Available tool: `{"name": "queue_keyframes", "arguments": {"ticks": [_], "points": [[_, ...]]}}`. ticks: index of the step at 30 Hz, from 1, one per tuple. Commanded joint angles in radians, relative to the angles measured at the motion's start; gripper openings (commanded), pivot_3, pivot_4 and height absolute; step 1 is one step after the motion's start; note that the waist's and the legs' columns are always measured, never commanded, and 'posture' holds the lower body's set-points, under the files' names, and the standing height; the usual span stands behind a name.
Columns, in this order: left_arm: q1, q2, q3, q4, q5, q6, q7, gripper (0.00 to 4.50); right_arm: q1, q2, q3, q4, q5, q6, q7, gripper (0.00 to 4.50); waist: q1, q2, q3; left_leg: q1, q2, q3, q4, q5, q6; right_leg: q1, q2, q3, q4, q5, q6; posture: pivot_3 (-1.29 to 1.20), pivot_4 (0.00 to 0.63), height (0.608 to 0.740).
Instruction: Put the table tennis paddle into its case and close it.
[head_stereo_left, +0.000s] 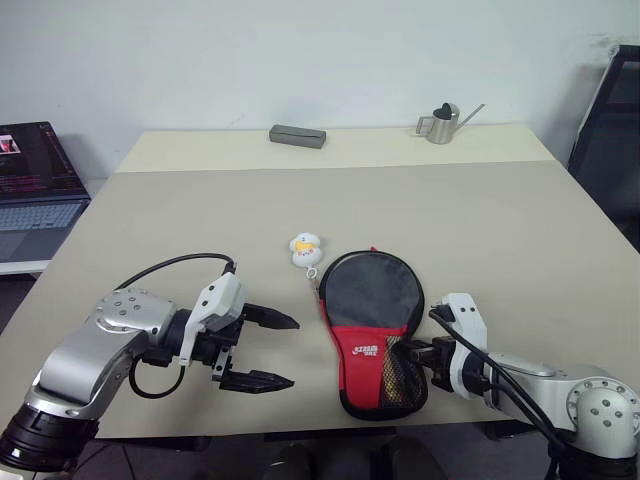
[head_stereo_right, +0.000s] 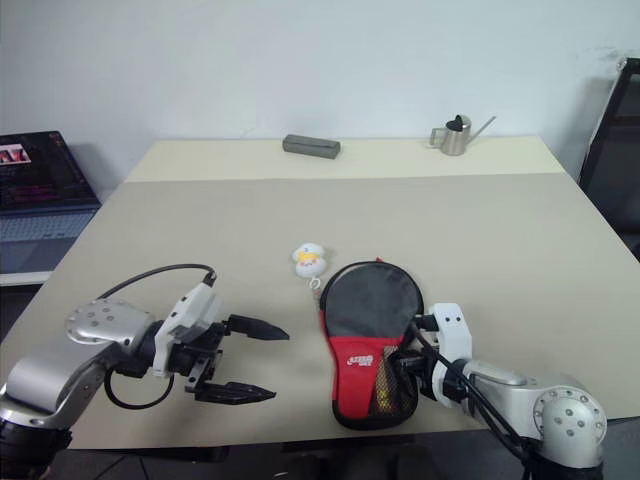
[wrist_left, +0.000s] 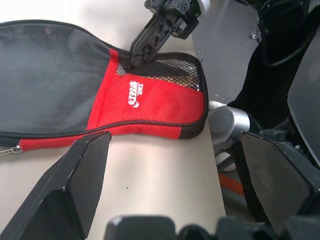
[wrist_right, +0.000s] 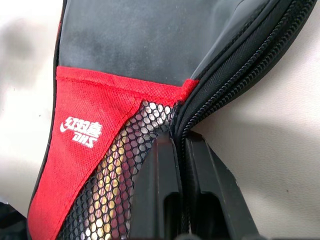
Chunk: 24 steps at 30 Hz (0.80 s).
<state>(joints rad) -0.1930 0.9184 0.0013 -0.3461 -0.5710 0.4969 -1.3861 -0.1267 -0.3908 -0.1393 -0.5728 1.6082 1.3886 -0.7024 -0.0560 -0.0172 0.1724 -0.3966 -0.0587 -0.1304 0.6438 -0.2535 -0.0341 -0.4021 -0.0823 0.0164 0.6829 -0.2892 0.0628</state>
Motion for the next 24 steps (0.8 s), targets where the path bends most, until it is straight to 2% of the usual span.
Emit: {"name": "queue_keyframes", "arguments": {"ticks": [1,4,10,14,17,22,23,24], "points": [[-0.002,0.007,0.005,-0.015,-0.008,-0.012,-0.002,4.5,0.011,-0.086,0.104,-0.002,0.198,-0.173,-0.143,0.02,0.0,0.0,0.0,0.0,0.0,0.0,0.0,0.0,0.0,0.0,0.0,0.0,0.0,0.0,0.0,0.0,0.15,0.74],[-0.013,-0.002,-0.002,-0.007,-0.003,-0.016,0.002,4.5,0.013,-0.197,0.12,-0.02,0.273,-0.295,-0.209,0.71,0.0,0.0,0.0,-0.001,0.0,0.0,0.0,0.0,0.0,0.0,0.0,0.0,-0.001,0.0,0.0,0.0,0.15,0.74],[-0.055,-0.025,-0.029,0.029,0.015,-0.036,0.002,4.5,0.062,-0.329,0.135,-0.123,0.364,-0.491,-0.21,2.67,0.005,0.0,0.0,0.0,0.0,-0.002,0.001,0.0,0.0,0.003,0.0,-0.002,-0.002,0.0,0.0,0.0,0.15,0.74],[-0.08,-0.04,-0.041,0.051,0.023,-0.047,0.004,4.5,0.026,-0.37,0.118,-0.149,0.358,-0.552,-0.113,2.67,0.003,0.0,0.0,0.002,0.001,-0.001,0.001,0.0,0.0,0.005,0.001,-0.002,-0.003,0.0,0.0,0.0,0.15,0.74],[-0.09,-0.054,-0.039,0.071,0.036,-0.06,0.018,4.5,-0.042,-0.43,0.08,-0.129,0.284,-0.54,0.027,2.67,0.004,0.0,0.001,0.006,0.0,-0.001,0.001,0.0,0.001,0.009,0.001,-0.001,-0.004,0.0,0.0,0.0,0.15,0.74],[-0.15,-0.108,0.0,0.142,0.081,-0.084,0.141,4.5,-0.21,-0.576,0.112,-0.118,-0.115,-0.487,0.546,4.27,0.016,-0.001,0.003,0.011,0.001,-0.002,0.0,-0.001,0.001,0.015,0.002,-0.003,-0.005,-0.001,0.002,0.0,0.15,0.74],[-0.154,-0.115,0.006,0.151,0.086,-0.086,0.162,4.5,-0.222,-0.6,0.13,-0.114,-0.204,-0.502,0.629,4.49,0.018,-0.001,0.003,0.011,0.001,-0.002,0.0,-0.001,0.001,0.015,0.002,-0.003,-0.005,-0.001,0.002,0.0,0.15,0.74],[-0.155,-0.12,0.011,0.155,0.091,-0.09,0.178,4.5,-0.233,-0.611,0.146,-0.098,-0.282,-0.523,0.695,4.49,0.02,-0.001,0.002,0.011,0.001,-0.002,0.0,-0.001,0.001,0.015,0.002,-0.003,-0.006,-0.001,0.002,0.0,0.15,0.74]]}}
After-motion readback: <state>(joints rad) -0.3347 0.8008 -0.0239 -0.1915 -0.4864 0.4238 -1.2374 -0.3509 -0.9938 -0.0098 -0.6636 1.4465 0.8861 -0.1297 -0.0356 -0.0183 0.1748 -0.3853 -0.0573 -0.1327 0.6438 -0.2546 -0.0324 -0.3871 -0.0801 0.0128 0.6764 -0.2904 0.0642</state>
